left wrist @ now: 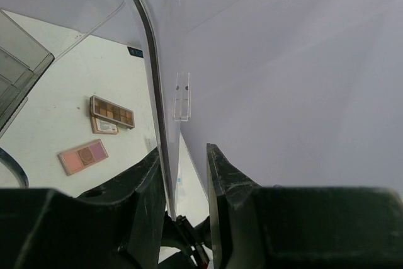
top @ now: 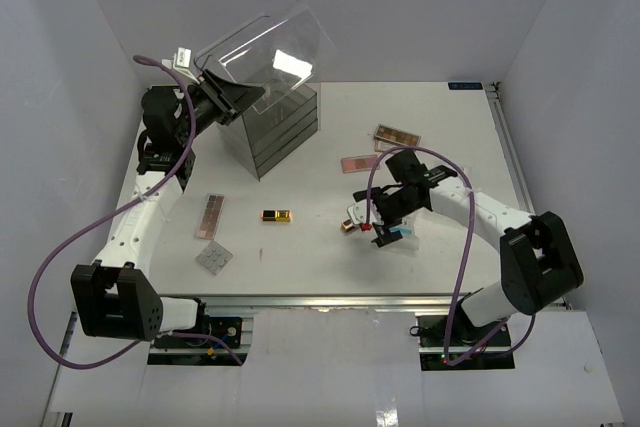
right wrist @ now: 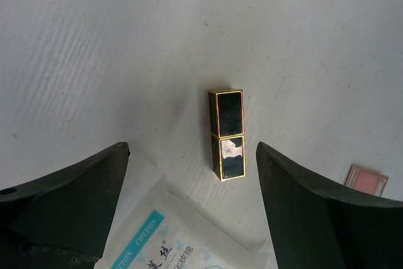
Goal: Organize the makeup
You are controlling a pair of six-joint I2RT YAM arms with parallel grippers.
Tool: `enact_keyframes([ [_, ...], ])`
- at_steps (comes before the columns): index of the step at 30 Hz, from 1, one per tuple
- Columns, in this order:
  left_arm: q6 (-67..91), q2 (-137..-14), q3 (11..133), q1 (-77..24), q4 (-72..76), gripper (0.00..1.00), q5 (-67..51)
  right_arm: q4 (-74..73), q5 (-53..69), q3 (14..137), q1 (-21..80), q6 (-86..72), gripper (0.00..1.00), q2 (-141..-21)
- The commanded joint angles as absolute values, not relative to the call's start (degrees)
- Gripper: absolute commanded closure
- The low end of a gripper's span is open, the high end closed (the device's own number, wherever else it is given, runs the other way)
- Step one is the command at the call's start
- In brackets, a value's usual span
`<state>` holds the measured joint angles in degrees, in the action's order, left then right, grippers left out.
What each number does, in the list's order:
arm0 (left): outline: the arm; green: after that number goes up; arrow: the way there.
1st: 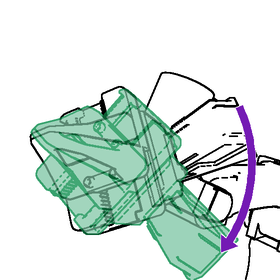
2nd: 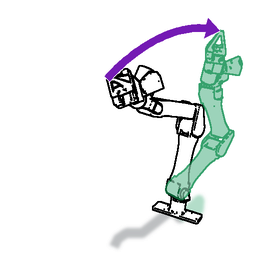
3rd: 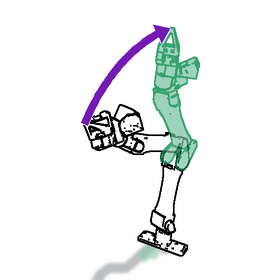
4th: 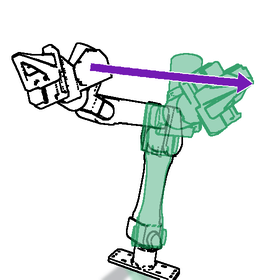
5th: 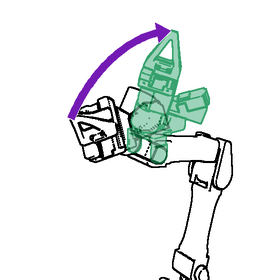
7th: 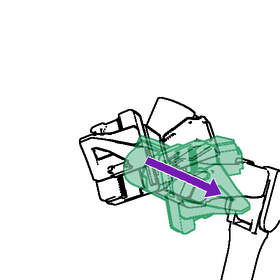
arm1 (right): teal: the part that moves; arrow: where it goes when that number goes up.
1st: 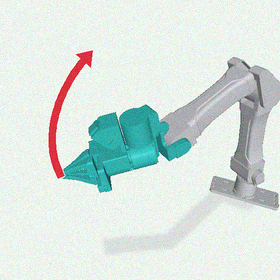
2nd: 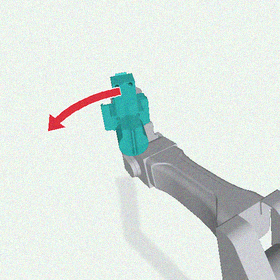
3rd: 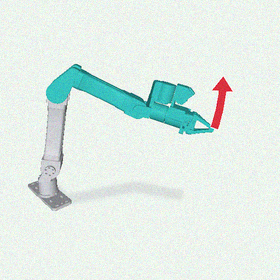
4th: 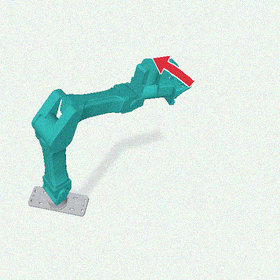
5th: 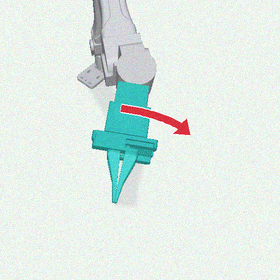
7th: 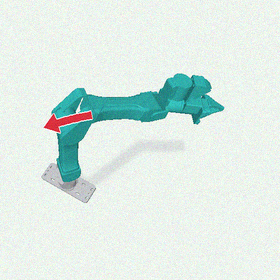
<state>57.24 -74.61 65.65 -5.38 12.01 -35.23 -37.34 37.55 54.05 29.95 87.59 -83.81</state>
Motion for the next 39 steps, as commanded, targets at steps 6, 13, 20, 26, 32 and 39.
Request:
enact_keyframes([
  [6, 59.4, -73.5, 67.6, -3.5, 14.8, 0.61, -39.0, -32.4, 30.6, 60.6, 34.6, 85.9, 0.16, -92.6],
  [13, 61.0, -74.3, 67.7, -2.3, 16.2, 0.61, -40.9, -32.0, 26.4, 63.3, 35.5, 85.7, 0.23, -98.3],
  [20, 62.3, -74.8, 67.4, -1.9, 17.5, 0.61, -41.8, -32.1, 26.3, 64.4, 35.6, 84.0, 0.29, -98.2],
  [26, 62.6, -74.8, 67.6, -1.6, 17.6, 0.61, -42.3, -35.1, 29.6, 66.0, 35.7, 82.0, 0.24, -90.6],
  [32, 62.8, -74.8, 67.2, -1.5, 17.9, 0.61, -42.5, -49.0, 19.0, 63.4, 35.1, 102.0, 0.09, -82.8],
  [39, 63.2, -74.3, 66.5, -1.3, 18.3, 0.61, -42.8, -53.3, 10.6, 57.7, 30.4, 113.3, 0.07, -79.0],
])
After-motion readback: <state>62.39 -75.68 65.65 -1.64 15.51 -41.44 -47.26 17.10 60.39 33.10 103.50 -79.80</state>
